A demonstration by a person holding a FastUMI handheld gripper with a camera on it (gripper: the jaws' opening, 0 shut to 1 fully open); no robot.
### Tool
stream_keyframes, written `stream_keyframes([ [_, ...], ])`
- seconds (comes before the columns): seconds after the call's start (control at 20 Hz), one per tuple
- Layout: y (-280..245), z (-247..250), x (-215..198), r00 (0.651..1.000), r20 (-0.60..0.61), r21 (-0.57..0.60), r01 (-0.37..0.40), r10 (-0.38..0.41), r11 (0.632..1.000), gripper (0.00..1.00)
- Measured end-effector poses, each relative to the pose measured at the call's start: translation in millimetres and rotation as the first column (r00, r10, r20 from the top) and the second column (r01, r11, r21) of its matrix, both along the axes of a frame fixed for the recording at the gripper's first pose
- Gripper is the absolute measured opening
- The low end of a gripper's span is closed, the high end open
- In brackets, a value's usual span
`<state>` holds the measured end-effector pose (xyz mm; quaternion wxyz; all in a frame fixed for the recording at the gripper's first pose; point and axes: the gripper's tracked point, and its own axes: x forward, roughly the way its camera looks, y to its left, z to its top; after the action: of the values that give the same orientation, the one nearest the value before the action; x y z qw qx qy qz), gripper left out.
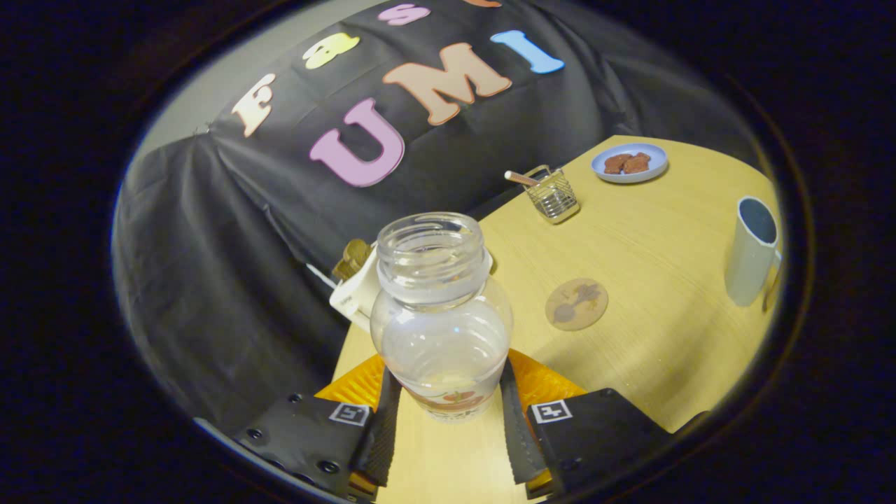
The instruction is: Take the bottle from table, then pour the juice into the cup, finally place the bottle on the coaster
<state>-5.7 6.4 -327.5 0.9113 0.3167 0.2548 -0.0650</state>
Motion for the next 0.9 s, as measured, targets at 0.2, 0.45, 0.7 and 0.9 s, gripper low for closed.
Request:
stream_keyframes([
  [0.2,-24,22,21,0.988,0.067,0.129,0.127,-0.136,0.984,0.69],
  [0.45,-57,49,39,0.949,0.122,0.264,0.250,-0.289,0.931,0.69],
  [0.7,-87,73,56,0.890,0.167,0.390,0.336,-0.425,0.857,0.69],
  [0.9,-113,87,61,0.828,0.192,0.478,0.390,-0.527,0.787,0.68],
])
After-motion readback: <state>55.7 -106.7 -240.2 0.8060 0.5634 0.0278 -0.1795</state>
